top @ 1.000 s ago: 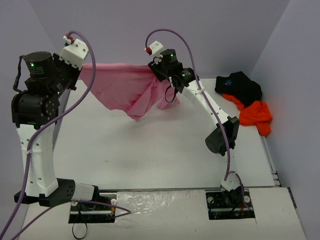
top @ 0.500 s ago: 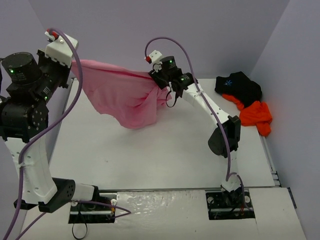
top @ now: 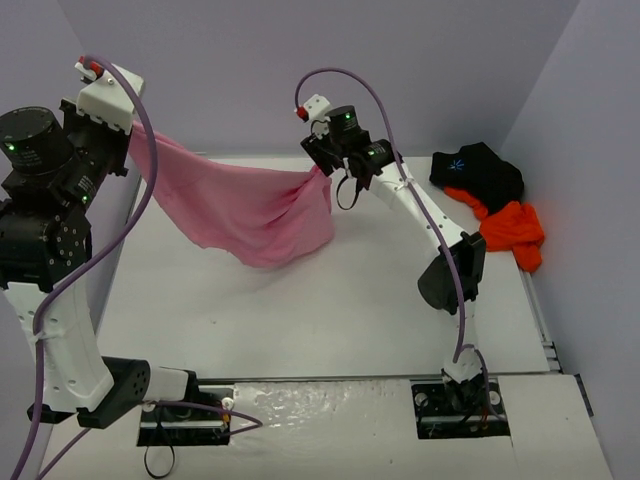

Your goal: Fold and stack the t-shirts

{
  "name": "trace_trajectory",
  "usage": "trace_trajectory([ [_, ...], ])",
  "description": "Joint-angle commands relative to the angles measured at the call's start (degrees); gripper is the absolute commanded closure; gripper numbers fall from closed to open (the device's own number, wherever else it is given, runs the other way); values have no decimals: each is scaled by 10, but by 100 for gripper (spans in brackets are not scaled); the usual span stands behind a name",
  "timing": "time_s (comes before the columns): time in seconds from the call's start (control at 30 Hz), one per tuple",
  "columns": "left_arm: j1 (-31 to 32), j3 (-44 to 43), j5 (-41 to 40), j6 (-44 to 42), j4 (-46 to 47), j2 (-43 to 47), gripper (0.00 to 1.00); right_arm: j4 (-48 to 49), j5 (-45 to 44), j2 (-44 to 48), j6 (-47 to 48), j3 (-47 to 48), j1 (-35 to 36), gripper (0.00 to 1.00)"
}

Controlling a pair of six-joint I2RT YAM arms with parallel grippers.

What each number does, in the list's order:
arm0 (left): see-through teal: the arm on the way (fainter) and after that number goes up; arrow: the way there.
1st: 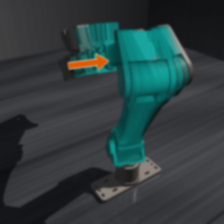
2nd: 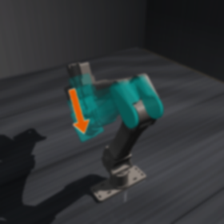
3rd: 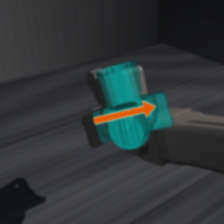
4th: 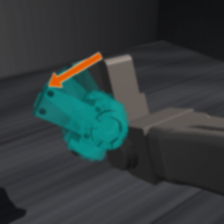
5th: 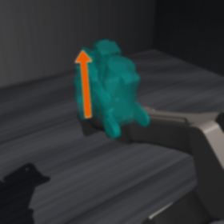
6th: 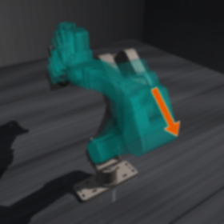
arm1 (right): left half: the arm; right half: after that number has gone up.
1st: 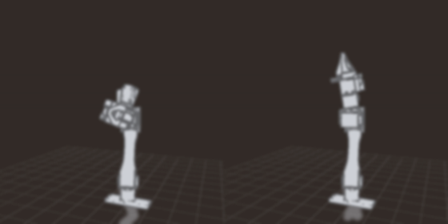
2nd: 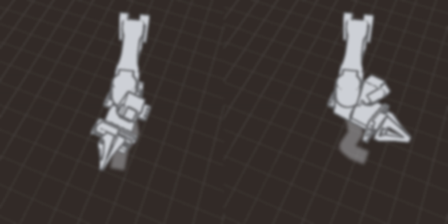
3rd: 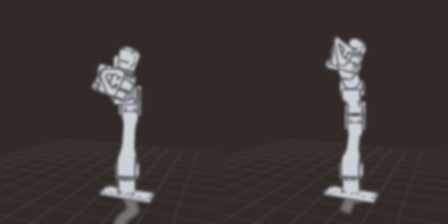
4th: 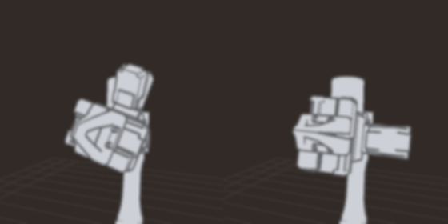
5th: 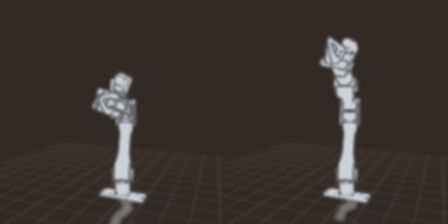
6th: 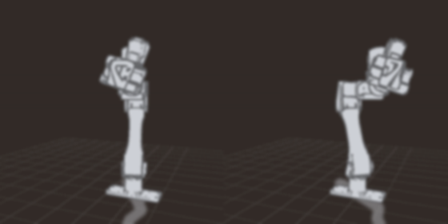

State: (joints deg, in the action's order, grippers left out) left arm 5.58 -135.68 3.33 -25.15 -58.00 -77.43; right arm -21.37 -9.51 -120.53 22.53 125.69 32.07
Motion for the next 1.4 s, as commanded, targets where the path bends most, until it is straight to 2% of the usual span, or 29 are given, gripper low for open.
trace_trajectory([
  [0.0,-4,-6,-18,-8,58,16,100,4,57,23,11,-6,26,30],
  [0.1,-4,11,-26,-16,58,18,100,-40,117,48,12,-61,37,32],
  [0.17,-3,12,-27,-20,58,17,100,-82,175,80,27,-90,34,37],
  [0.27,-3,-5,-28,-28,49,13,100,-239,305,152,133,-139,29,30],
  [0.33,-2,-15,-28,-32,47,9,100,-322,335,205,185,-183,30,32],
  [0.47,-3,-19,-28,-28,50,0,100,-389,301,291,216,-293,9,37],
  [0.57,-3,-21,-40,-28,52,0,100,-461,271,321,222,-274,12,38],
  [0.67,-4,-25,-41,-28,47,-1,100,-441,258,340,222,-225,4,36],
  [0.77,-5,-24,-33,-26,46,-2,100,-311,255,295,181,-190,-9,32],
  [0.83,-5,-18,-33,-27,46,-1,100,-261,249,252,170,-190,5,30],
  [0.93,-4,-11,-33,-30,44,5,100,-170,270,131,158,-157,16,30],
  [1.17,-5,9,-38,-53,27,22,100,-134,353,-66,75,38,37,29],
  [1.37,-5,60,-33,-47,30,14,100,-144,323,-119,109,121,113,29],
])
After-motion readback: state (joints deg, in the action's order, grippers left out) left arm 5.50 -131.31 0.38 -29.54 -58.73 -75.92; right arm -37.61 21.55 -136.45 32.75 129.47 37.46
